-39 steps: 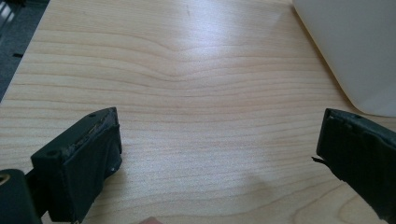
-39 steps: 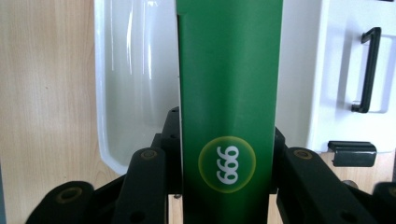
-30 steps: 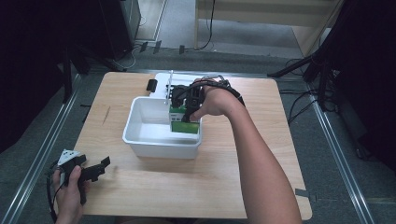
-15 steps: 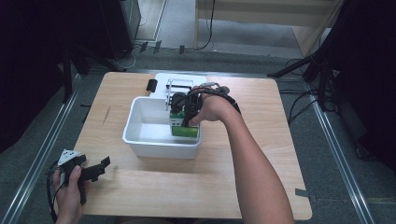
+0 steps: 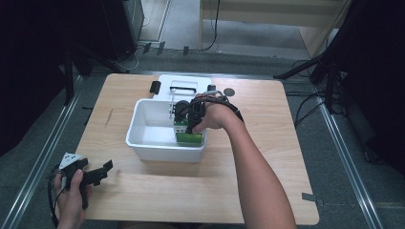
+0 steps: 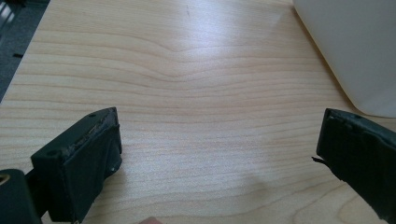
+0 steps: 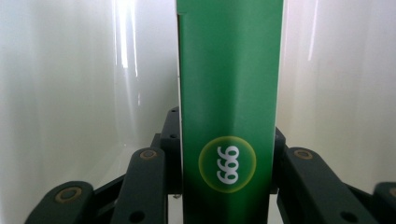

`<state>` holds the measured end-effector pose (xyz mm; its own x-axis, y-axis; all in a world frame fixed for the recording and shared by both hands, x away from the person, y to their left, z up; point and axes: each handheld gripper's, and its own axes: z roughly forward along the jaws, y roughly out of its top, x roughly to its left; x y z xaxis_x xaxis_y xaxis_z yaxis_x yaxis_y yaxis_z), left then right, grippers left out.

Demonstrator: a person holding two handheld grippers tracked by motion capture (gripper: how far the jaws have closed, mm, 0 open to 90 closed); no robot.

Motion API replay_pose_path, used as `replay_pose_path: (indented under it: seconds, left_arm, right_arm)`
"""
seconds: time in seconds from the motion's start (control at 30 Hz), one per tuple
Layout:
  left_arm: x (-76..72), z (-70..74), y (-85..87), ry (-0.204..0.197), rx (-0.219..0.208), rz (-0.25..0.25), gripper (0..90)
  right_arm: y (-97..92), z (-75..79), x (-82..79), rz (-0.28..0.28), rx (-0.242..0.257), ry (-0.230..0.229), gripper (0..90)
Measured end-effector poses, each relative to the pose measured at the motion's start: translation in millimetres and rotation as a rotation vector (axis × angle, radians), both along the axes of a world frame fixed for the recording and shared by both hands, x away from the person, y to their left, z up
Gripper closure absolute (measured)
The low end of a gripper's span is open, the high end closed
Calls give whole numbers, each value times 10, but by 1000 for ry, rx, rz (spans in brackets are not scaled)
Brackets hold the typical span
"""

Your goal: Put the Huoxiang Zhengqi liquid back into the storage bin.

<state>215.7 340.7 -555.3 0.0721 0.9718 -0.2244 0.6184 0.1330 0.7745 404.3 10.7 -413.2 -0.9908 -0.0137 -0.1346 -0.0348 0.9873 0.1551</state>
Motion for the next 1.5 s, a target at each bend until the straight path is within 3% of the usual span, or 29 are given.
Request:
replay_pose_path:
  seconds: [0.27, 0.43, 0.57, 0.67, 1.03, 1.2, 1.5]
  left_arm:
    - [0, 0, -4, -2, 2, 2, 10]
    - [1, 0, -4, -1, 1, 2, 10]
    - [1, 2, -2, 2, 4, -2, 10]
    - [2, 2, -1, 4, 4, -3, 10]
    - [1, 3, -7, 5, 3, -5, 10]
    - [0, 3, -8, 5, 5, -4, 10]
    - [1, 3, -10, 5, 7, -5, 10]
  right_arm:
    - [-20, -6, 26, -47, 12, 10, 600]
    - [-55, 56, 45, -113, 16, 5, 501]
    - [-72, 83, 24, -124, 18, 38, 448]
    - [-73, 112, 15, -129, 20, 31, 406]
    - [-158, 396, 27, -178, 102, -13, 353]
    - [-268, 541, 26, -237, 160, -29, 338]
    - [-490, 676, 16, -300, 197, -41, 329]
